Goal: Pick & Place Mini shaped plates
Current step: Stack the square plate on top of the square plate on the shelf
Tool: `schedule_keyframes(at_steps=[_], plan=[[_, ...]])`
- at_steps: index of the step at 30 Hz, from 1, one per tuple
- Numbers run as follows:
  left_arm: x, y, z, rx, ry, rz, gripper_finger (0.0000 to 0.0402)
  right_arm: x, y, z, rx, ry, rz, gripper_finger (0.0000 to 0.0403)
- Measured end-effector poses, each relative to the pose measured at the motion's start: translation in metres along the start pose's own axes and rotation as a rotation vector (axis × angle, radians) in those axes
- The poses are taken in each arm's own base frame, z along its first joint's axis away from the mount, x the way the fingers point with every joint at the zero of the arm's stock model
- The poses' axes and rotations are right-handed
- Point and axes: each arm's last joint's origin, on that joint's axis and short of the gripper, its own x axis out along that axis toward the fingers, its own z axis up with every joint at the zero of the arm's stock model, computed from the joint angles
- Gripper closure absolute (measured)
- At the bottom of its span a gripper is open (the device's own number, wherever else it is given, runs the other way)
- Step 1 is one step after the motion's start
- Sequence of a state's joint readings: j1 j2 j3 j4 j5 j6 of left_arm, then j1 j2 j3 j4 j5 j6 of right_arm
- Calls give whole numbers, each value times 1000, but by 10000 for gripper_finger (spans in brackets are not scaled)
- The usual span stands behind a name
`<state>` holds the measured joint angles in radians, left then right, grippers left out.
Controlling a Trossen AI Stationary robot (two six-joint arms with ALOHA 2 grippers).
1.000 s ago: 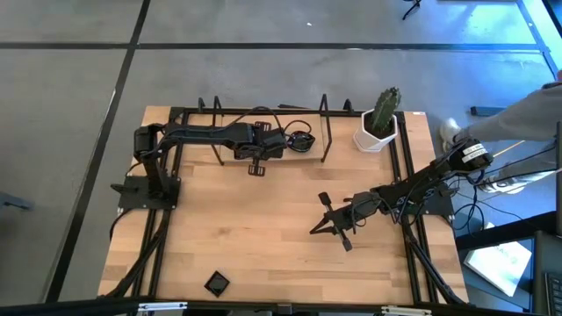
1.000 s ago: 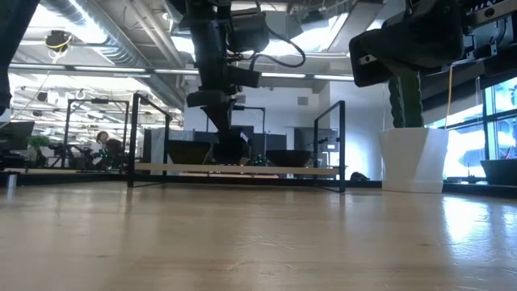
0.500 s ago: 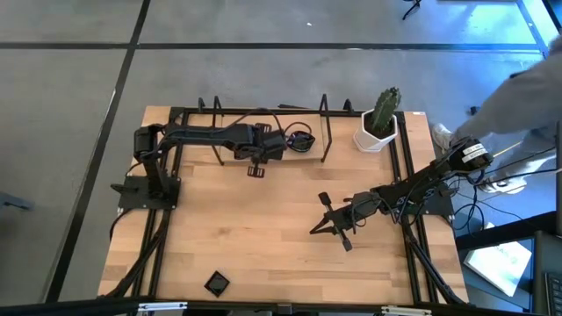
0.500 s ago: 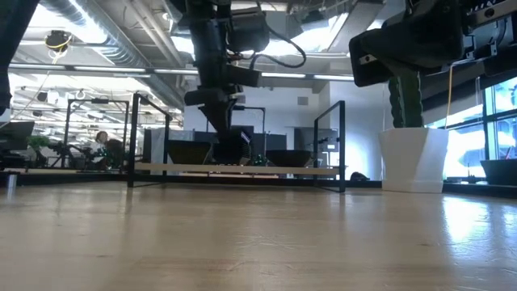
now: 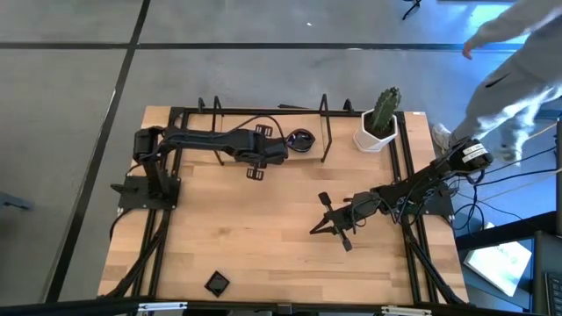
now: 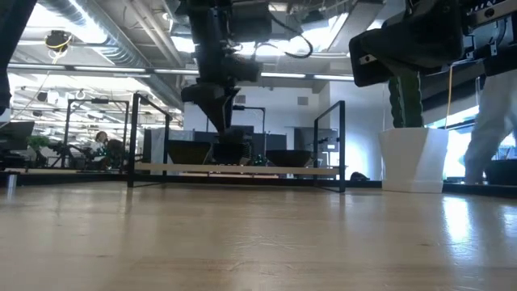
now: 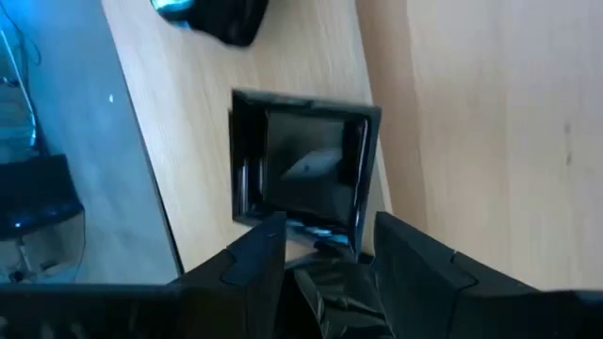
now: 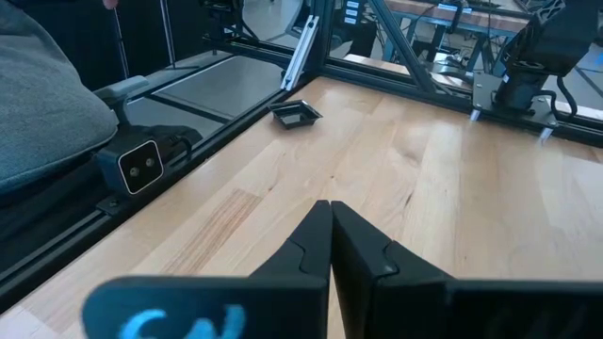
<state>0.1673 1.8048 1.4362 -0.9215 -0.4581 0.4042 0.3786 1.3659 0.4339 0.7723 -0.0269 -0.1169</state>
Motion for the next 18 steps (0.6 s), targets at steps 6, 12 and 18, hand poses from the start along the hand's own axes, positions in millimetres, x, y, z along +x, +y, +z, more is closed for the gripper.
schedule_keyframes(at_steps=[6, 12, 18], plan=[[-7, 2, 5, -4, -34, -2, 246, 0, 0, 0, 1, 0, 0, 395], [-7, 0, 6, -2, -54, -50, 251, 0, 0, 0, -1, 0, 0, 395], [-6, 2, 5, -34, -63, -73, 251, 0, 0, 0, 2, 0, 0, 395]])
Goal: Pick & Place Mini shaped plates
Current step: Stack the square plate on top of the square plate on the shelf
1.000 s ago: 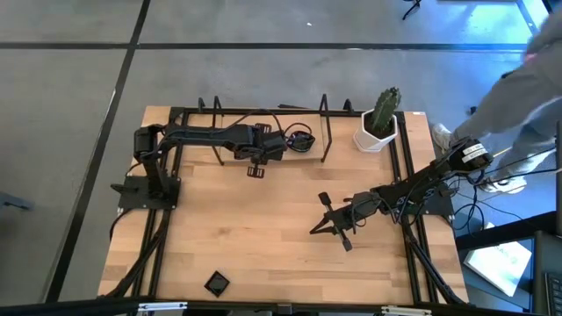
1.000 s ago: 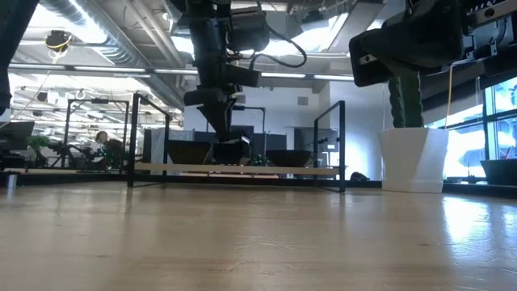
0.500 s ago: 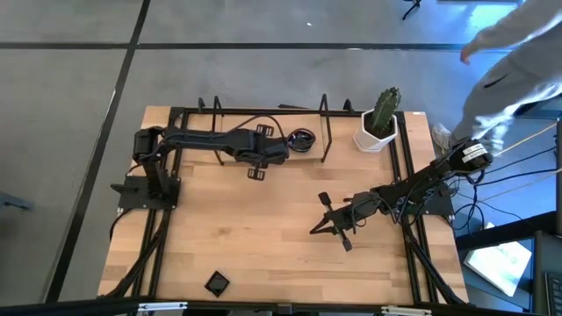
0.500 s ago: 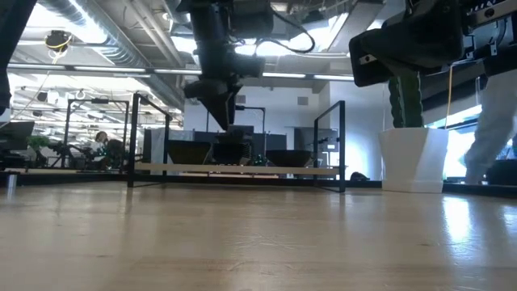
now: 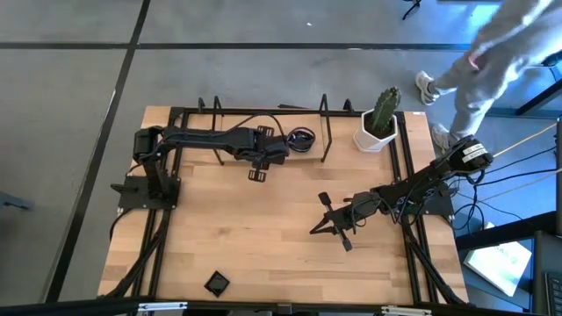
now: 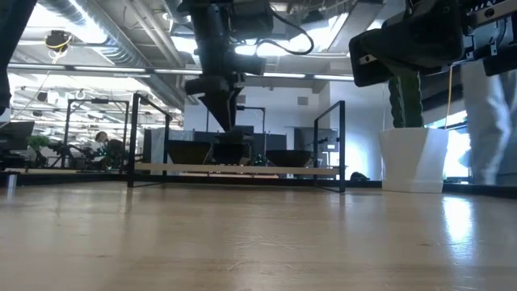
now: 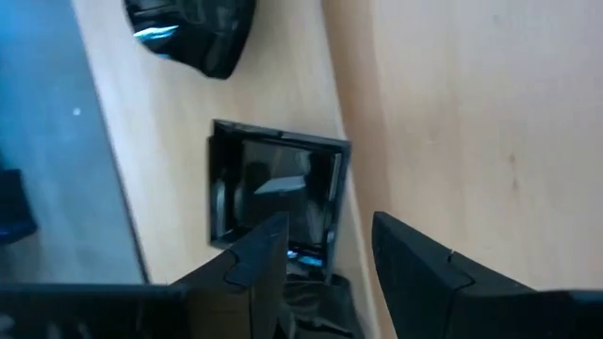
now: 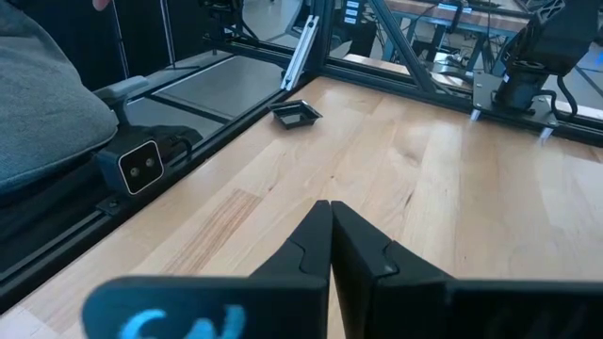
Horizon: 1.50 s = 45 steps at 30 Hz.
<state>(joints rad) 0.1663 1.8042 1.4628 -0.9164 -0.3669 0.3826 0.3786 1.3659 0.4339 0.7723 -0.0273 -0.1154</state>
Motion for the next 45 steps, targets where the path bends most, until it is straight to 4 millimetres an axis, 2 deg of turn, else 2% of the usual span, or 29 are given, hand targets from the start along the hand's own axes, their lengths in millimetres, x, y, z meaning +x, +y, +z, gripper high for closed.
schedule_keyframes(at_steps=[12, 23, 31, 45], plan=[[3, 0, -5, -26, 26, -89, 252, 0, 0, 0, 3, 0, 0, 395], [11, 4, -4, -36, 23, -84, 252, 0, 0, 0, 2, 0, 0, 395], [26, 11, -6, -67, 49, -93, 252, 0, 0, 0, 2, 1, 0, 395], [26, 22, -10, -151, 60, -41, 252, 0, 0, -1, 3, 12, 2, 395]])
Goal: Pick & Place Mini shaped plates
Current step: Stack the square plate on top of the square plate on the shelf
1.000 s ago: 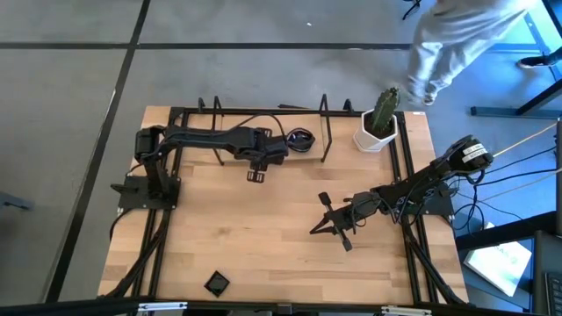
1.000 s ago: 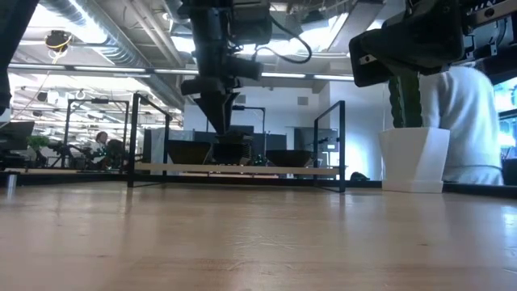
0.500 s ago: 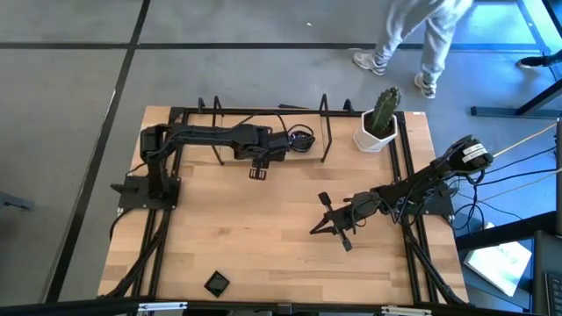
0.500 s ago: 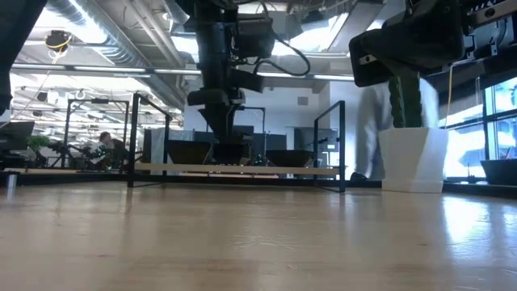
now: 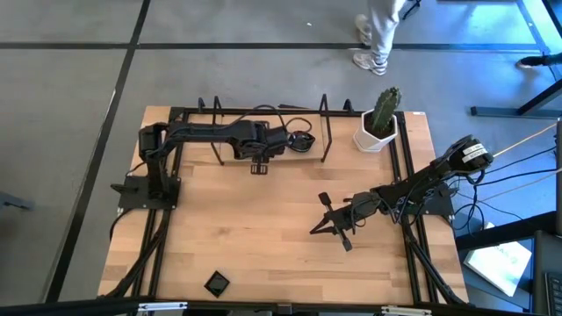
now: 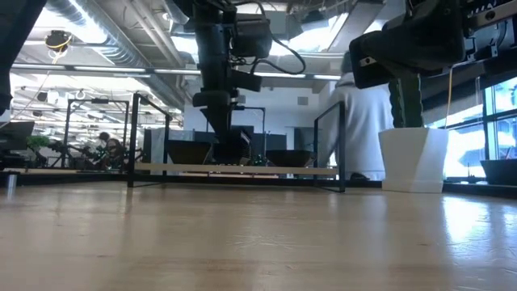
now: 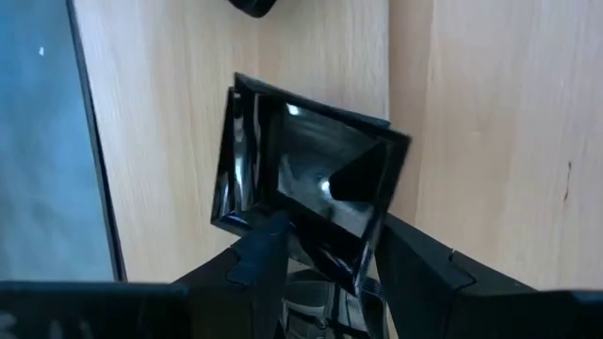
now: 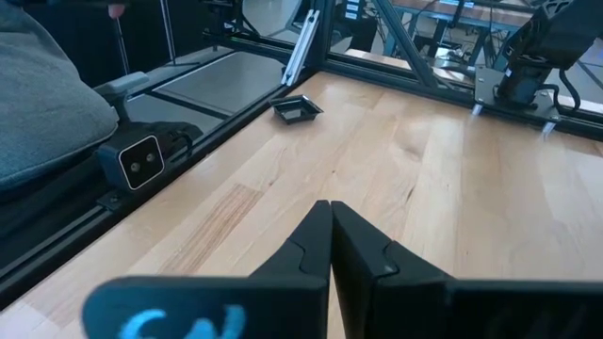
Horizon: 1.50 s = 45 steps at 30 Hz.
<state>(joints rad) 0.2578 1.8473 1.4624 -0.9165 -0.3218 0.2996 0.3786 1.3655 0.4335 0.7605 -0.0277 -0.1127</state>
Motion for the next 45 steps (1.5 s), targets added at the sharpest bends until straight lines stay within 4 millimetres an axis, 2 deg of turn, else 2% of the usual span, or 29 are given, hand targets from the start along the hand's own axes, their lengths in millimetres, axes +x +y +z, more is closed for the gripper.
schedule_keyframes(at_steps=[4, 7, 15, 17, 29, 41, 45], plan=[[0, 1, 0, -17, 1, 1, 253, 0, 0, 0, 0, 3, 0, 395], [0, 1, 0, -11, 4, 5, 270, 0, 0, 0, 0, 3, 0, 395], [0, 2, -1, 0, 18, 40, 381, 0, 0, 0, 0, 3, 0, 395], [0, 2, -1, 4, 18, 41, 395, 0, 0, 0, 0, 3, 0, 395], [-1, -4, 0, 25, 9, 11, 384, 0, 0, 0, 0, 3, 0, 395], [-7, -15, 4, 86, 11, 66, 309, 0, 0, 0, 0, 3, 0, 395], [-15, -15, 7, 93, 5, 63, 293, 0, 0, 0, 0, 3, 0, 395]])
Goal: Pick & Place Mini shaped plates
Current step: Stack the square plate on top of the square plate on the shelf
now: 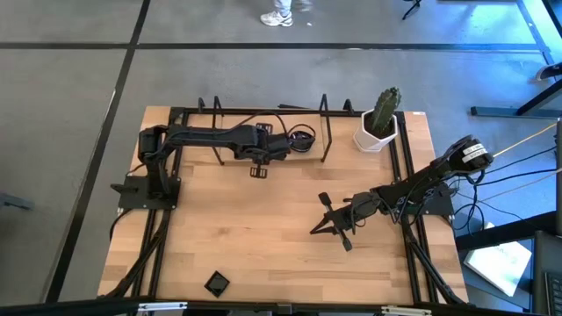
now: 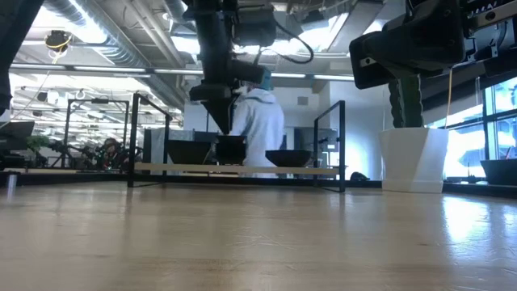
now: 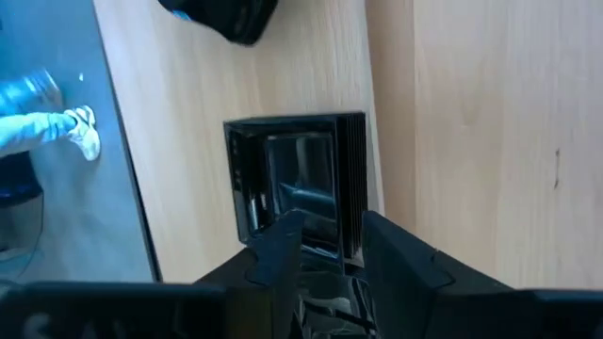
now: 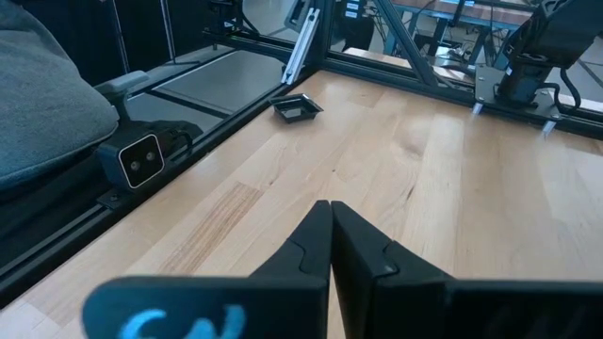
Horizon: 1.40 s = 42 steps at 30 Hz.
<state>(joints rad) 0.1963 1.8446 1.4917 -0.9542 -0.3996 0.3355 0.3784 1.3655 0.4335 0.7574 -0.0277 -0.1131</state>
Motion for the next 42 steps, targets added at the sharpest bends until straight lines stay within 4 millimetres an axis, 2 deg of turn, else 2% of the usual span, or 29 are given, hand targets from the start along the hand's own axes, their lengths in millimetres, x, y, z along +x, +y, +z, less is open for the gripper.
schedule_keyframes(at_steps=[6, 11, 24, 35, 42], plan=[[-11, 4, 7, -21, -39, 13, 284, 0, 0, 0, 0, 0, 0, 395], [-10, 7, 4, -45, -32, -20, 296, 0, 0, 0, 0, 0, 0, 395], [1, 7, -2, -32, -11, -49, 396, 0, 0, 0, 0, 0, 0, 395], [3, 6, -1, -35, -26, -62, 399, 0, 0, 0, 0, 0, 0, 395], [-3, 6, -2, -24, -8, 38, 399, 0, 0, 0, 0, 0, -1, 395]])
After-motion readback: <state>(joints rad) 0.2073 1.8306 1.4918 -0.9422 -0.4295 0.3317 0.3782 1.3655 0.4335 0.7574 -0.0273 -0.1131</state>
